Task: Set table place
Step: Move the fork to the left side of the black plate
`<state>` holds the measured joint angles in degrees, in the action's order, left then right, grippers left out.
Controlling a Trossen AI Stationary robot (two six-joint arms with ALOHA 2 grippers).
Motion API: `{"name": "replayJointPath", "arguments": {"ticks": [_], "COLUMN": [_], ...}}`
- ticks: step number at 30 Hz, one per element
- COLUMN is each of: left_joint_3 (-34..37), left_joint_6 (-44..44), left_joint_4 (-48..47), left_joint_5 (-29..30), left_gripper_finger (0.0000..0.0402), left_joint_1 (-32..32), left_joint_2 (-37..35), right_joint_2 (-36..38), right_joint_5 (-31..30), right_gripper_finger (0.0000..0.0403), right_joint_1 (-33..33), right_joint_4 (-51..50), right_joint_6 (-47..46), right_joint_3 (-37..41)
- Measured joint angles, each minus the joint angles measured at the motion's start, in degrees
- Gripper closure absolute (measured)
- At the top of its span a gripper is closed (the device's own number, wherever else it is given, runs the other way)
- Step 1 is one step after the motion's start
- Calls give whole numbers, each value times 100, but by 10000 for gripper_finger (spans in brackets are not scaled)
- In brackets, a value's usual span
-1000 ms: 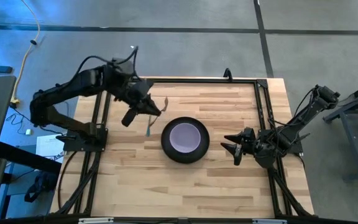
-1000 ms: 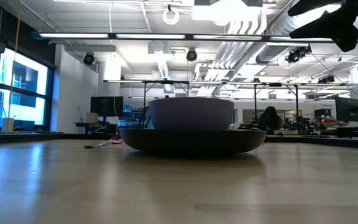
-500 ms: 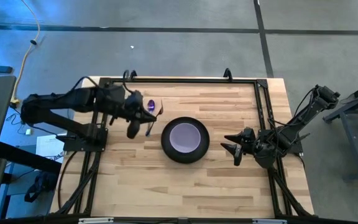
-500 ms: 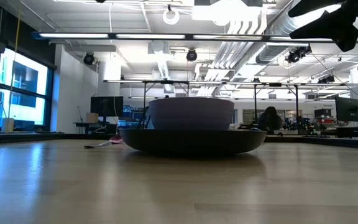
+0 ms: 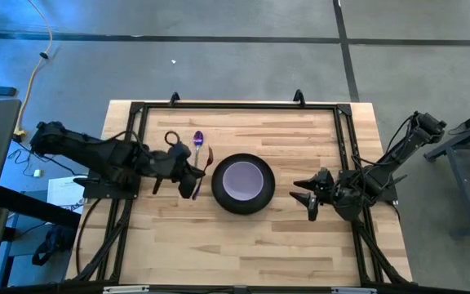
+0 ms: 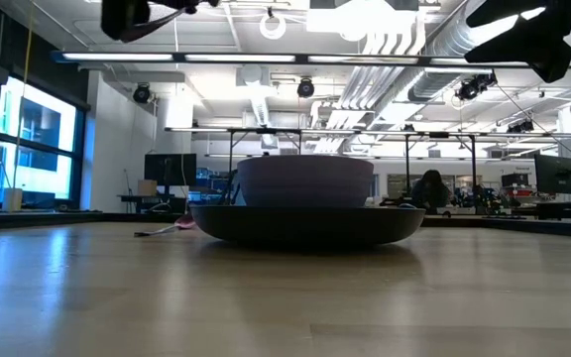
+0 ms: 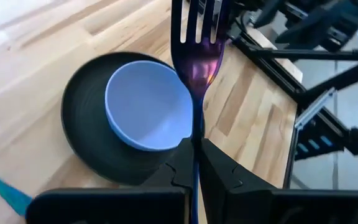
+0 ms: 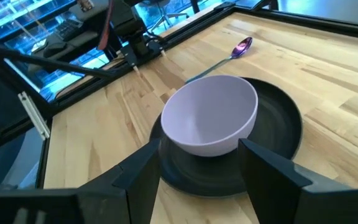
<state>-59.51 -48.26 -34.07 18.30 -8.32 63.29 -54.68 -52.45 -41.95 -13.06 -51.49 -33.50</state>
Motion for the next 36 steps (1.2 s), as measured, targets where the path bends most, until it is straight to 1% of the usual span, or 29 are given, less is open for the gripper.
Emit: {"name": "replayJointPath", "arguments": {"ticks": [6,10,13,16,21,25,29,36], "left_joint_3": [287,479,592,694,708,710,713,708], "left_joint_6": [-1050,-1812,-2418,-2868,-3351,-3736,-3987,-4320], "left_joint_4": [7,-83,-266,-362,-360,-445,-449,-503], "left_joint_5": [629,835,827,689,474,354,267,198], "left_gripper_finger": [402,402,402,402,402,402,402,402], "left_joint_1": [-408,-553,-574,-567,-557,-556,-554,-552], "left_joint_2": [0,79,266,562,1127,1445,1581,1574], "right_joint_2": [0,0,2,2,2,2,0,0], "right_joint_5": [42,42,42,42,42,52,57,85], "right_gripper_finger": [199,199,199,199,199,199,199,199], "right_joint_1": [-1,0,0,0,0,0,0,-2], "right_joint_4": [-27,-22,-20,-5,-18,-15,-15,-60], "right_joint_6": [88,101,101,101,101,101,103,112], "right_joint_3": [-2,-2,-2,-4,-6,-6,-6,-6]}}
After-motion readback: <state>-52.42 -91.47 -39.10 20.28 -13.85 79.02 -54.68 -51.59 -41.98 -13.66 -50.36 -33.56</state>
